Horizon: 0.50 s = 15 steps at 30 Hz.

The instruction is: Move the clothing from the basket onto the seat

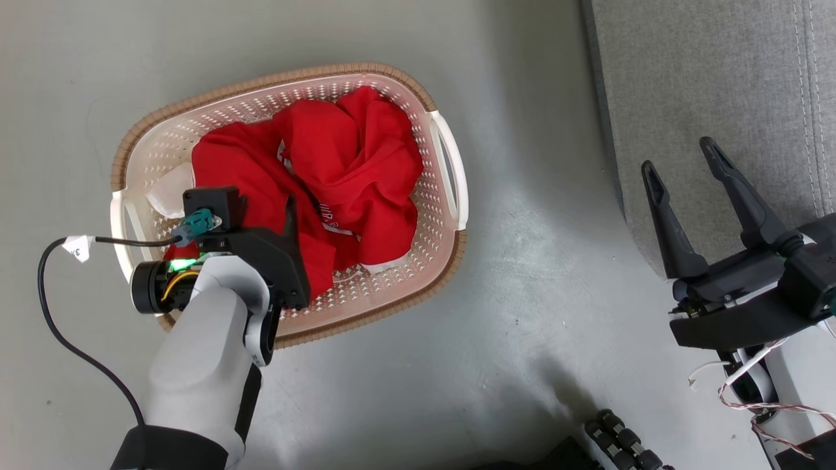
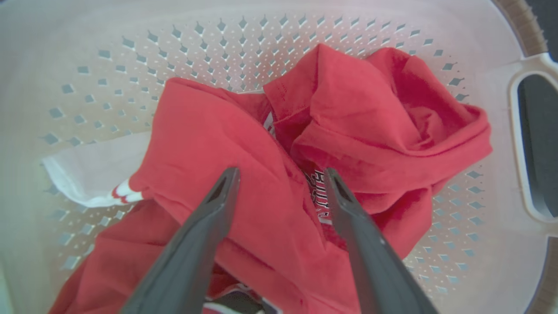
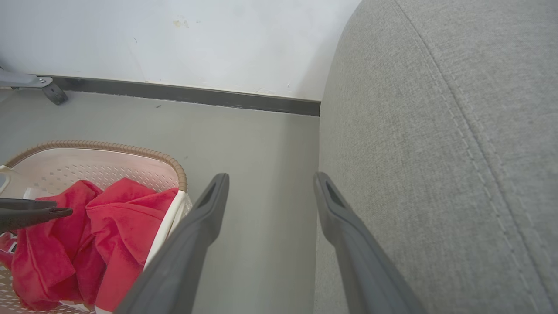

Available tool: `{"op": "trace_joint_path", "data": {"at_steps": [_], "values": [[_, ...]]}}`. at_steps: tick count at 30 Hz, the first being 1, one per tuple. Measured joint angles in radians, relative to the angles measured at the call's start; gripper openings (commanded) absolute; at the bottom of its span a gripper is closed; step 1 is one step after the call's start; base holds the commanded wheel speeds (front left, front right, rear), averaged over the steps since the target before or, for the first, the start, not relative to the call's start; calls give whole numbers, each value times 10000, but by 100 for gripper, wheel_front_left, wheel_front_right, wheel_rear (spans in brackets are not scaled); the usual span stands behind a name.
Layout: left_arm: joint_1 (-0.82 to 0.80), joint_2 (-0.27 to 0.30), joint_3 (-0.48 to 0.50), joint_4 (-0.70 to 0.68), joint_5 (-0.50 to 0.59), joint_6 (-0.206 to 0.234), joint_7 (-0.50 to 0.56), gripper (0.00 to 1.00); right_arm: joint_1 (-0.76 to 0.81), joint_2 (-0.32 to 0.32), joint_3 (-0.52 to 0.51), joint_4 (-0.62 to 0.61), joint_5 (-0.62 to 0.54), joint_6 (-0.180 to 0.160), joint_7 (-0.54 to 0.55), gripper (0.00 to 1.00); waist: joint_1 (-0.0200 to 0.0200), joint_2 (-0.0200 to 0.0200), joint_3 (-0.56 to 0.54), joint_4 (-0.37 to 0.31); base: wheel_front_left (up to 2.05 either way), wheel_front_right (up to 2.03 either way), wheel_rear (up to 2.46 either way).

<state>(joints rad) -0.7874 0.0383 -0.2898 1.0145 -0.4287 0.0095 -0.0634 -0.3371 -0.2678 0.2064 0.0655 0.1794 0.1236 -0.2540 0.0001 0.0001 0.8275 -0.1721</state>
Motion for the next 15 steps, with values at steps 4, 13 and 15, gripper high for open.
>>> {"op": "trace_joint_path", "data": {"at_steps": [4, 13, 15], "values": [[-9, 0, -77, 182, -4, 8, -6, 100, 11, 0, -2, -36, 0, 0, 0, 100, 0, 0, 44, -5, 0, 0, 0], [-56, 0, -328, 449, -92, 96, -100, 100, 37, -2, 0, -128, 0, 0, 0, 100, 0, 0, 177, -17, 0, 0, 0], [-92, 0, -380, 502, -92, 146, -102, 100, 37, -6, -2, -165, 2, 0, 0, 100, 0, 0, 214, -20, 0, 0, 0]]}}
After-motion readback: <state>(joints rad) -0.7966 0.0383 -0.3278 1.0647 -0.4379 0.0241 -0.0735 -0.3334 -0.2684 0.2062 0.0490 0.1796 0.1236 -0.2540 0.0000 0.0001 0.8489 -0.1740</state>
